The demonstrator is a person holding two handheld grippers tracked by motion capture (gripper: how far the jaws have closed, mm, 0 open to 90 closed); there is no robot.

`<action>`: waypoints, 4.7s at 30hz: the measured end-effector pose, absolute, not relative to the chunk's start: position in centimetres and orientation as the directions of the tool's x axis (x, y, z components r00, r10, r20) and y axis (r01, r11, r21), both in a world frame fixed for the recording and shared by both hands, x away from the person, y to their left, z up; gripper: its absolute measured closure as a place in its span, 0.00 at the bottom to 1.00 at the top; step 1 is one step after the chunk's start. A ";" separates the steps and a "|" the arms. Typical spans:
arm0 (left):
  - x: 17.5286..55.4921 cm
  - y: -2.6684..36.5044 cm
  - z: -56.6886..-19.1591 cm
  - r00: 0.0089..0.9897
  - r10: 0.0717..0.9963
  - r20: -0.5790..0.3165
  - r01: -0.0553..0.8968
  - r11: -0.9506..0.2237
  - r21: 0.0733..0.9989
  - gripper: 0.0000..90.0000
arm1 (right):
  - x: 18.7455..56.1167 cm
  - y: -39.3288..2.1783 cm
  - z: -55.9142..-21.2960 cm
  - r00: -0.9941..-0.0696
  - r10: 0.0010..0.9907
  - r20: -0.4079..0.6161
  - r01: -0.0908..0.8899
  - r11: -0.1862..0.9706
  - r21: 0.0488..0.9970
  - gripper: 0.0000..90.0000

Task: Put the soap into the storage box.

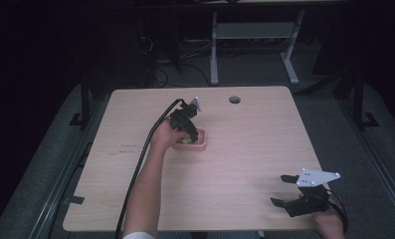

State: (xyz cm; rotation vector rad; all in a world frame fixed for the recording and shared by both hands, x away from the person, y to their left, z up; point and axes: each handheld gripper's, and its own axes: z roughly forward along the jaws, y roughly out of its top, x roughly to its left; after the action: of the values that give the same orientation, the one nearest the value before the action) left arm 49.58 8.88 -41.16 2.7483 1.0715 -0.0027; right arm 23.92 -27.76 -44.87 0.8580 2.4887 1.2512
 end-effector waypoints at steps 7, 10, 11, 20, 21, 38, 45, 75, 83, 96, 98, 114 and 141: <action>49.4 8.4 -41.5 0.741 0.669 -0.061 0.668 -0.723 0.176 0.29 | 23.9 -27.8 -44.9 -0.803 0.593 0.056 0.399 0.466 0.790 0.15; 49.3 8.2 -41.5 0.738 0.673 -0.058 0.670 -0.719 0.185 0.29 | 23.9 -27.7 -44.9 -0.802 0.594 0.057 0.400 0.465 0.790 0.15; 49.3 8.2 -41.4 0.736 0.674 -0.059 0.671 -0.716 0.190 0.28 | 23.9 -27.8 -44.9 -0.803 0.593 0.057 0.400 0.466 0.789 0.15; 49.1 8.6 -40.5 0.745 0.665 -0.052 0.660 -0.723 0.207 0.28 | 23.9 -27.8 -44.8 -0.804 0.592 0.054 0.396 0.468 0.790 0.15; 49.0 8.6 -40.4 0.748 0.662 -0.050 0.656 -0.725 0.212 0.28 | 23.9 -27.8 -44.8 -0.804 0.592 0.054 0.396 0.468 0.790 0.15; 48.2 8.9 -39.1 0.762 0.646 -0.038 0.634 -0.734 0.243 0.28 | 24.0 -27.8 -44.9 -0.804 0.593 0.056 0.399 0.468 0.789 0.15; 47.9 9.0 -38.8 0.762 0.646 -0.035 0.632 -0.732 0.253 0.28 | 23.9 -27.7 -44.9 -0.802 0.595 0.056 0.401 0.467 0.788 0.15; 45.1 10.4 -37.4 0.798 0.602 -0.031 0.580 -0.753 0.310 0.28 | 24.0 -27.7 -45.1 -0.798 0.600 0.055 0.410 0.475 0.778 0.15; 44.3 11.1 -37.1 0.786 0.616 -0.051 0.593 -0.727 0.347 0.28 | 24.0 -27.7 -45.2 -0.799 0.600 0.049 0.410 0.482 0.774 0.15; 42.6 11.9 -37.4 0.797 0.601 -0.050 0.577 -0.735 0.356 0.28 | 24.1 -28.1 -45.2 -0.789 0.611 0.057 0.421 0.471 0.776 0.15; 42.4 11.9 -37.4 0.799 0.600 -0.050 0.575 -0.736 0.356 0.28 | 24.1 -28.1 -45.2 -0.788 0.612 0.057 0.421 0.470 0.776 0.15; 40.2 13.2 -37.4 0.817 0.575 -0.045 0.548 -0.749 0.373 0.28 | 24.2 -27.9 -45.4 -0.783 0.619 0.060 0.437 0.478 0.762 0.15; 36.0 15.2 -38.3 0.840 0.541 -0.053 0.509 -0.750 0.423 0.27 | 24.2 -27.9 -45.7 -0.782 0.621 0.054 0.440 0.489 0.753 0.15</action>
State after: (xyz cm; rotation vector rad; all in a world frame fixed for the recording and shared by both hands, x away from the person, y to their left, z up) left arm 35.98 15.18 -38.35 2.5914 0.7786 0.1012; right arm 24.24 -27.86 -45.69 0.9100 2.5088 1.1708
